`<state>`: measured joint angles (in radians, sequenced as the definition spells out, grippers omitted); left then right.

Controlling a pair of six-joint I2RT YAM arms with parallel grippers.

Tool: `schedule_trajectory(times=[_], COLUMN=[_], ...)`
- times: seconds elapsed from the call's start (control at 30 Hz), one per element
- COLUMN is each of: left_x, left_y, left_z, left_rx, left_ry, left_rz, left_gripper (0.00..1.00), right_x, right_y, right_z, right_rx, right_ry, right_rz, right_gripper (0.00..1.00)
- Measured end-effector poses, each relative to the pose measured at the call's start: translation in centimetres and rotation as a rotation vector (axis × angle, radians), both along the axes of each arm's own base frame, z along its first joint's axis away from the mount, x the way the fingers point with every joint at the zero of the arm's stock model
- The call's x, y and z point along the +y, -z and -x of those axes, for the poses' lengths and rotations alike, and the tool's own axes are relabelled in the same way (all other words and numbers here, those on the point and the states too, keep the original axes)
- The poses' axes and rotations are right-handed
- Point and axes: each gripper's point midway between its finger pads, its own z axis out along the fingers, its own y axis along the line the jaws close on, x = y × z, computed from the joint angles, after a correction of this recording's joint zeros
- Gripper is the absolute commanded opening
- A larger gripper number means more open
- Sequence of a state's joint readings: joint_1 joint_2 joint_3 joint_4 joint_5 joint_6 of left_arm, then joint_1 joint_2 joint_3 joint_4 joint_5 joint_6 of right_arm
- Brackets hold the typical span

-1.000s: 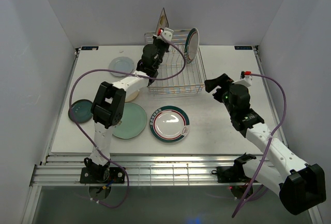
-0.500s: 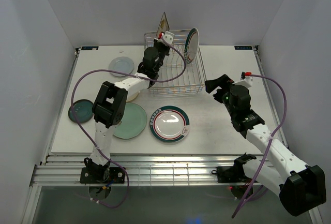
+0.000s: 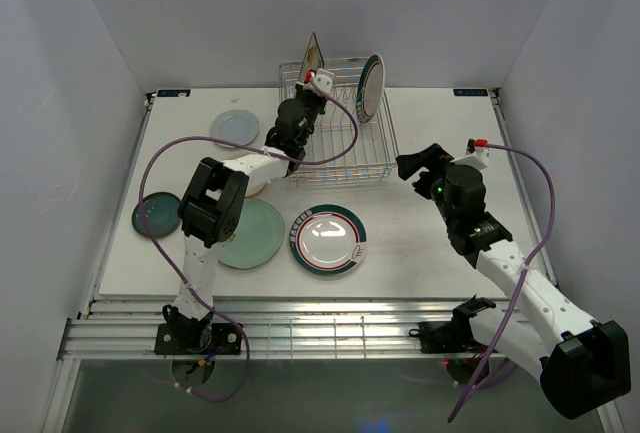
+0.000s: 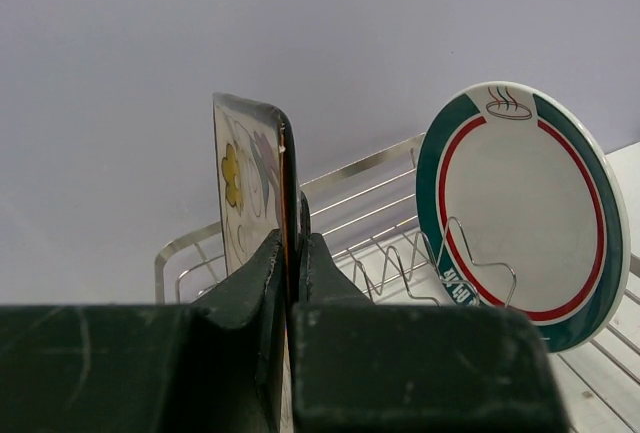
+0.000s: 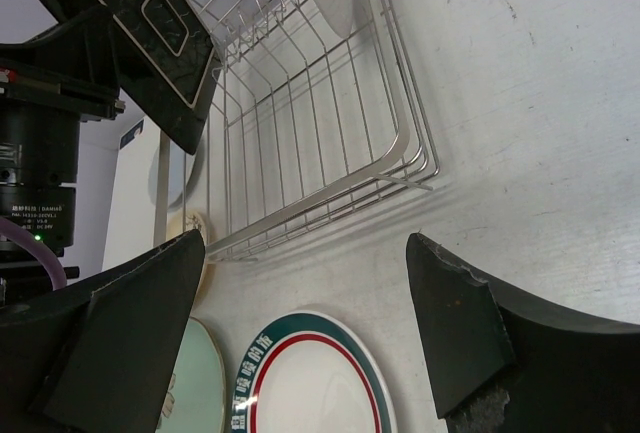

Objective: Load the plates into the dish rack
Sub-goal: Insert the plate into the dish rack.

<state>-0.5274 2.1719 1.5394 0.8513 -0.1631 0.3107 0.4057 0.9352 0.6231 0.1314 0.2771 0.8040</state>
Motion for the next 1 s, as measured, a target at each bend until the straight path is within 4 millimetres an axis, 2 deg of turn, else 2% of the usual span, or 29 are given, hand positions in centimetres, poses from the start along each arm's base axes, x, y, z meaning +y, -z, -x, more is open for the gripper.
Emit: schedule_trajectory(times=[0.23,0.43,0.67,1.0], left_x=[0.4,1.0,1.4,1.3], left_y=[1.1,4.2,4.4,4.6], left_z=[0.2,1.0,1.5,1.8], left_rx=[0.010,0.044,0.016,0.006], left_ry=[-0.012,-0.017,-0.015,0.003], left_rz=[-0.001,-0.024,-0.015,-0.017], left_gripper=[0.00,0.00,0.00,0.00], right_x=[0.0,0.0,0.0,0.0], right_y=[0.0,0.1,0.8,0.7], right_z=[0.0,0.0,0.2,0.2], right_rx=[0.000,0.001,0.013,0.010], right_ry=[0.000,-0.001,-0.008,-0.012], right_rz=[0.001,0.002,0.005,0.003], right_gripper=[0.87,0.88,0.88,0.88])
